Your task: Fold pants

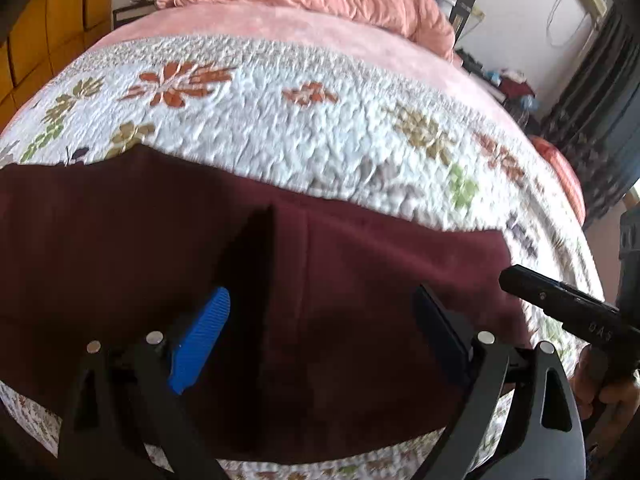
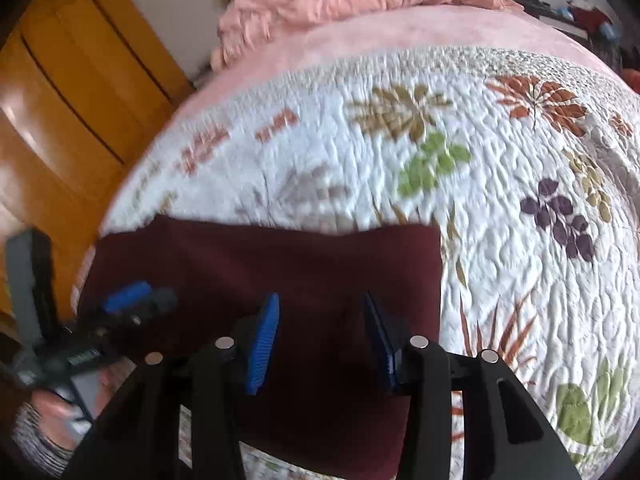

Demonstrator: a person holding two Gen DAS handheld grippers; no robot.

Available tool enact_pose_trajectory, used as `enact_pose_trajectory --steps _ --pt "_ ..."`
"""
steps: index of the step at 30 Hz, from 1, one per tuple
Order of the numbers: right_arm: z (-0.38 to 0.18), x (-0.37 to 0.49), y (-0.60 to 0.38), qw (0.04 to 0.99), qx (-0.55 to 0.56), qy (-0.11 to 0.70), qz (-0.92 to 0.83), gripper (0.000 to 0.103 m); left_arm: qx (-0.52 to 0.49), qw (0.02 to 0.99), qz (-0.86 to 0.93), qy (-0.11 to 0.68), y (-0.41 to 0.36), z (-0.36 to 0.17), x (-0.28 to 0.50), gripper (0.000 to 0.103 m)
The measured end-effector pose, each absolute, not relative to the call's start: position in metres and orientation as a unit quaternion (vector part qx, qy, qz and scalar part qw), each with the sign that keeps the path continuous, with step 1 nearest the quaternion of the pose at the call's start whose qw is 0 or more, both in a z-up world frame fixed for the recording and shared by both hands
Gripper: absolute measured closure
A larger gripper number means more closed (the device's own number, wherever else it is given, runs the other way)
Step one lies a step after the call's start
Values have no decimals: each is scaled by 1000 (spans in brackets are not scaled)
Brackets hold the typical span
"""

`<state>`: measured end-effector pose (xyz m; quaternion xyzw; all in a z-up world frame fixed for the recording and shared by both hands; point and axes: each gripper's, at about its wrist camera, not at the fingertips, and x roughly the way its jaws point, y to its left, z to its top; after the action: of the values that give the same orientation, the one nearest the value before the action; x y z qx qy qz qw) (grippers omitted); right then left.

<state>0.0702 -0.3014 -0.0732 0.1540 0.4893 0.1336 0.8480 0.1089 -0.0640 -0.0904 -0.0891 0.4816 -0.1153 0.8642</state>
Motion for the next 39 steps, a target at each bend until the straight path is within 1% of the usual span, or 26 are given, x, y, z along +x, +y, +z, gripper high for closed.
enact_pose_trajectory --steps 3,5,7,9,11,13,17,19,21,24,28,33,34,35,39 --pt "-85 84 -301 840 143 511 115 59 -85 860 -111 490 -65 -94 118 10" --pt "-99 88 -300 833 141 523 108 60 -82 851 -103 509 -64 -108 124 10" --pt "-108 87 -299 835 138 524 101 60 -81 831 -92 543 -60 -130 130 11" --pt "-107 86 -296 837 129 523 98 59 -75 838 -98 532 -58 -133 127 11" --pt "-101 86 -292 839 115 523 95 59 -59 841 -100 528 -61 -129 123 11" --pt "-89 82 -289 846 121 510 95 55 -59 846 -101 520 -56 -117 117 11" --pt "-64 68 -269 851 149 484 140 53 -89 859 -96 495 -10 -85 90 10" --pt "-55 60 -248 847 150 479 177 48 -118 865 -65 484 31 -72 73 10" --pt "-53 53 -225 841 142 481 202 48 -172 862 -16 477 86 -65 51 11" --pt "-56 49 -194 830 136 487 233 48 -230 850 38 473 147 -64 23 12" --pt "-67 49 -165 819 118 505 244 48 -301 822 110 470 220 -82 -15 12" --pt "-83 52 -157 811 109 526 233 48 -387 786 109 469 256 -114 -20 13" --pt "-86 52 -158 810 106 529 229 48 -408 775 108 471 261 -123 -16 18" --pt "-89 51 -159 809 105 533 226 48 -417 772 107 468 260 -127 -12 19" --pt "-98 52 -166 803 110 543 218 48 -437 772 103 451 269 -133 2 18"
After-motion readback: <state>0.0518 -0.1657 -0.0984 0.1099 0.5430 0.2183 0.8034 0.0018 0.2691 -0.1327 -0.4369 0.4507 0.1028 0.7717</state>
